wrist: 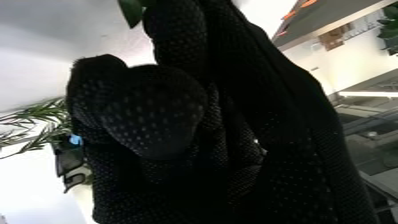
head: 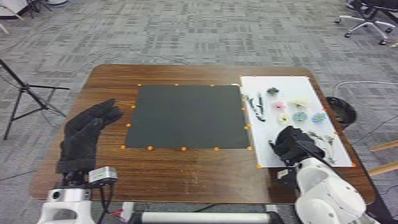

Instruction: Arrange flowers

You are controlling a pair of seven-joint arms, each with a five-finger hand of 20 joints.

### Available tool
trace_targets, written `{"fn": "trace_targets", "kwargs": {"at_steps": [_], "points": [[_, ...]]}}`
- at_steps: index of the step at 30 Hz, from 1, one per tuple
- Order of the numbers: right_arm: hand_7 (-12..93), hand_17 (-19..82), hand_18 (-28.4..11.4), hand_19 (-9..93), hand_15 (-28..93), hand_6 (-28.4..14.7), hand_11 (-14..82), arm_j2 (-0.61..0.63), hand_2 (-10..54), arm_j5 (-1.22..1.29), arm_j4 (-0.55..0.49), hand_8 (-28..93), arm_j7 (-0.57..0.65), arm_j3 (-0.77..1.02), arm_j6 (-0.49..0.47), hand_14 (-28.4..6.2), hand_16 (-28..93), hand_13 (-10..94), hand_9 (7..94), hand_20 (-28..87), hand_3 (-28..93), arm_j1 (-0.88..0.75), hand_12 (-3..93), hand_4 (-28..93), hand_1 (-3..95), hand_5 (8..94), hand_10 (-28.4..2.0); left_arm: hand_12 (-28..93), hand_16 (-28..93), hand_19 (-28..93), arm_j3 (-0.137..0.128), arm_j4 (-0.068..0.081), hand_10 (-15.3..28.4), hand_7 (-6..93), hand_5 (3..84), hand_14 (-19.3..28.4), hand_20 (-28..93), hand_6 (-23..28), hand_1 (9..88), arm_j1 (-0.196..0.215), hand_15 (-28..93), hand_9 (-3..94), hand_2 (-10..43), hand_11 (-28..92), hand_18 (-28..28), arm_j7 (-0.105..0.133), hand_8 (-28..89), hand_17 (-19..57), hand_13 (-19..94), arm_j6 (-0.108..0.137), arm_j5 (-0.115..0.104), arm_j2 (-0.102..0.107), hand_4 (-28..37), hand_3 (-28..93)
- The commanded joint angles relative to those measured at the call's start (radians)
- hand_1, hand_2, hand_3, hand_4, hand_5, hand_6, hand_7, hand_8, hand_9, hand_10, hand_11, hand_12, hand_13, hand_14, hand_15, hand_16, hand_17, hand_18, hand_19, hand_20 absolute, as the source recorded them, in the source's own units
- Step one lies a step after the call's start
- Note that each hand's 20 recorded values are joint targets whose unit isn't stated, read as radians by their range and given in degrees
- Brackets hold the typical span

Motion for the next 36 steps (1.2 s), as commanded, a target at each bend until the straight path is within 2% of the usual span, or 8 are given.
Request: {"fn": "trace_targets", "kwargs": {"at_steps": [1, 8, 14, 17, 21, 26, 32, 36], "points": [[28, 63, -12.1, 70, 51, -2.3, 15.7, 0.039, -9.5, 0.023, -0.068, 28, -0.028, 0.016, 0.047, 0.8, 30, 94, 92.4, 37, 58, -0.01, 45.3, -2, 61.8, 68.9, -8.8, 17, 3, 31, -0.002, 0.003, 13.1, 14.5, 49.4, 17.1, 34, 3.4, 28.9, 0.005, 33, 47.9, -9.1, 23, 15.4, 0.0, -6, 0.9, 38, 0.01, -0.013, 0.006, -14.3, 68], [29, 64, -11.6, 69, 53, -2.3, 16.1, 0.05, -9.5, 0.047, -0.108, 27, -0.048, 0.014, 0.061, 1.3, 29, 94, 92.7, 38, 58, 0.007, 45.5, -1, 61.3, 68.9, -8.7, 17, 3, 31, -0.019, 0.02, 13.1, 14.6, 49.4, 17.1, 34, 3.4, 28.9, 0.004, 33, 47.9, -9.2, 23, 15.4, -0.002, -6, 1.0, 38, 0.033, -0.035, 0.049, -14.3, 68], [33, 63, -11.6, 69, 52, -1.9, 15.0, 0.064, -9.5, -0.051, -0.097, 27, -0.06, 0.033, -0.036, 1.2, 31, 94, 91.7, 39, 58, -0.021, 47.9, 1, 58.9, 66.0, -8.3, 17, 3, 31, -0.024, 0.02, 13.2, 14.8, 49.6, 17.1, 34, 3.3, 28.9, 0.006, 32, 47.9, -9.2, 23, 15.4, -0.003, -6, 1.0, 38, 0.032, -0.033, 0.046, -14.4, 68], [28, 60, -12.5, 69, 47, -2.7, 11.7, 0.067, -9.5, -0.052, -0.108, 27, -0.072, 0.062, -0.086, 0.1, 36, 93, 86.9, 39, 54, -0.061, 48.5, 1, 55.3, 62.9, -9.1, 17, 3, 31, -0.023, 0.02, 13.2, 14.9, 49.6, 17.1, 34, 3.2, 29.0, 0.01, 32, 48.0, -9.1, 23, 15.4, -0.005, -6, 1.0, 38, 0.029, -0.034, 0.041, -14.5, 68], [25, 57, -14.0, 65, 40, -5.0, 22.9, 0.063, -9.5, -0.06, -0.122, -2, -0.074, 0.094, -0.129, -2.5, 35, 91, 75.8, 36, 61, -0.109, 28.6, -3, 40.3, 59.8, -14.1, 17, 3, 31, -0.026, 0.02, 13.2, 14.9, 49.5, 17.1, 34, 3.2, 28.9, 0.011, 32, 48.0, -9.1, 23, 15.4, -0.004, -6, 1.0, 38, 0.025, -0.032, 0.04, -14.2, 68], [22, 56, -14.9, 64, 39, -5.7, 22.2, 0.059, -9.5, -0.046, -0.138, -3, -0.072, 0.117, -0.179, -3.1, 36, 89, 73.6, 36, 60, -0.141, 28.2, -3, 36.5, 59.0, -15.3, 17, 3, 31, -0.029, 0.019, 13.1, 14.9, 49.5, 17.0, 34, 3.3, 28.9, 0.011, 32, 47.9, -9.3, 23, 15.4, -0.005, -6, 1.0, 38, 0.021, -0.031, 0.043, -14.2, 68], [21, 56, -15.2, 65, 40, -6.1, 22.9, 0.067, -9.5, -0.107, -0.12, -1, -0.067, 0.076, -0.15, -2.8, 36, 90, 73.6, 37, 59, -0.15, 29.0, -2, 35.9, 59.4, -15.3, 17, 4, 31, -0.026, 0.018, 13.2, 14.9, 49.4, 17.0, 34, 3.2, 28.9, 0.01, 32, 48.0, -9.3, 23, 15.4, -0.004, -6, 1.0, 39, 0.019, -0.026, 0.042, -14.3, 68], [32, 57, -14.7, 67, 45, -4.9, 29.8, 0.072, -9.5, -0.154, -0.08, -3, -0.056, 0.018, -0.086, -1.6, 36, 91, 73.8, 37, 59, -0.136, 32.7, -4, 39.5, 58.6, -13.9, 17, 3, 31, -0.023, 0.02, 13.1, 14.8, 49.5, 17.1, 34, 3.3, 28.9, 0.006, 32, 48.0, -9.3, 23, 15.4, -0.006, -6, 1.0, 39, 0.016, -0.024, 0.04, -14.3, 68]]}}
